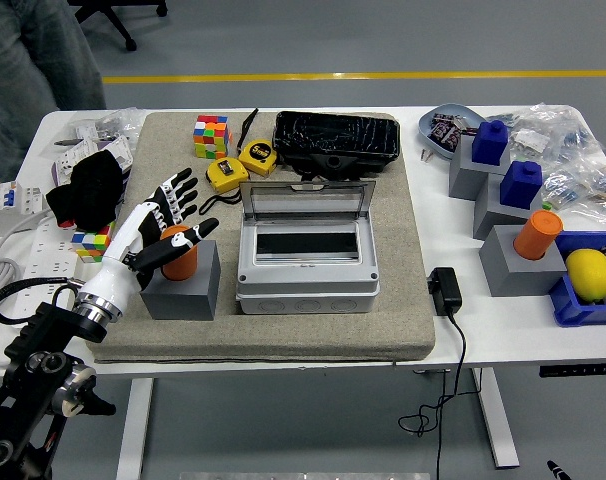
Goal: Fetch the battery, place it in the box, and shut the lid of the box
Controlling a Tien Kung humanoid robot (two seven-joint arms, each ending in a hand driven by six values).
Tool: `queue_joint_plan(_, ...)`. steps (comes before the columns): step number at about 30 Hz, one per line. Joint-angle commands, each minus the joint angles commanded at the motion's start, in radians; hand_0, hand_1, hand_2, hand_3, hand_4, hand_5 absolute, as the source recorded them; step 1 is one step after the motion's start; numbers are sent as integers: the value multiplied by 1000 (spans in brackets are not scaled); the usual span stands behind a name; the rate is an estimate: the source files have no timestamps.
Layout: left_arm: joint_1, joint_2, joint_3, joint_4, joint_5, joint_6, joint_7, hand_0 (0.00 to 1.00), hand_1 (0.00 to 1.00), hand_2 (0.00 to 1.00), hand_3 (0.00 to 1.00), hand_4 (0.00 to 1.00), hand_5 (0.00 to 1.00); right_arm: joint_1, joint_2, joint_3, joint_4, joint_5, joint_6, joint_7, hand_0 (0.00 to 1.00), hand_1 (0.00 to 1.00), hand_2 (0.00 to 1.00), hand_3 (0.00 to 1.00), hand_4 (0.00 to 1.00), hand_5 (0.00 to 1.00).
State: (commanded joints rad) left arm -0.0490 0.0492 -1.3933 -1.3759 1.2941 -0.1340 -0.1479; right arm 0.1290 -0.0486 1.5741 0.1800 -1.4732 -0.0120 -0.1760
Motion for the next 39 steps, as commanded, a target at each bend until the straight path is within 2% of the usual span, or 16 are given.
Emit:
queue_joint_plan(3,-2,0,-14,17,14,7,-2,998,998,998,998,998,395,-1,0,-1,0,2,0,-1,817,766,772,799,998,998)
queue_joint_plan(5,0,0,-17,15,20,7,-2,998,998,998,998,998,428,0,-1,0,0,2,0,-1,817,763,770,799,998,998)
queue_joint_plan(11,2,-3,-19,10,37,-2,3,998,998,998,998,998,438,2,-1,-2,0,4,0,-1,818,764,771,799,998,998)
queue_joint_plan(28,11,-11,-44,28,52,-13,8,998,998,998,998,998,421,1,-2,-6,0,2,2,-1,817,763,769,799,998,998)
queue_joint_plan(29,11,-10,-44,25,55,-12,7,998,998,998,984,998,381,1,-2,-6,0,1,2,-1,817,763,769,798,998,998)
queue_joint_plan(34,12,-10,-45,20,77,-12,13,998,998,998,984,998,381,0,-2,-7,0,2,2,-1,817,763,769,798,998,998)
queue_joint_plan(35,13,-9,-44,19,82,-11,15,934,998,998,958,998,164,-1,-2,-7,0,1,2,-1,816,762,769,798,998,998)
queue_joint_plan(39,14,-10,-40,17,86,-7,16,934,998,998,958,998,164,0,-2,-8,0,4,2,0,816,762,769,798,998,998)
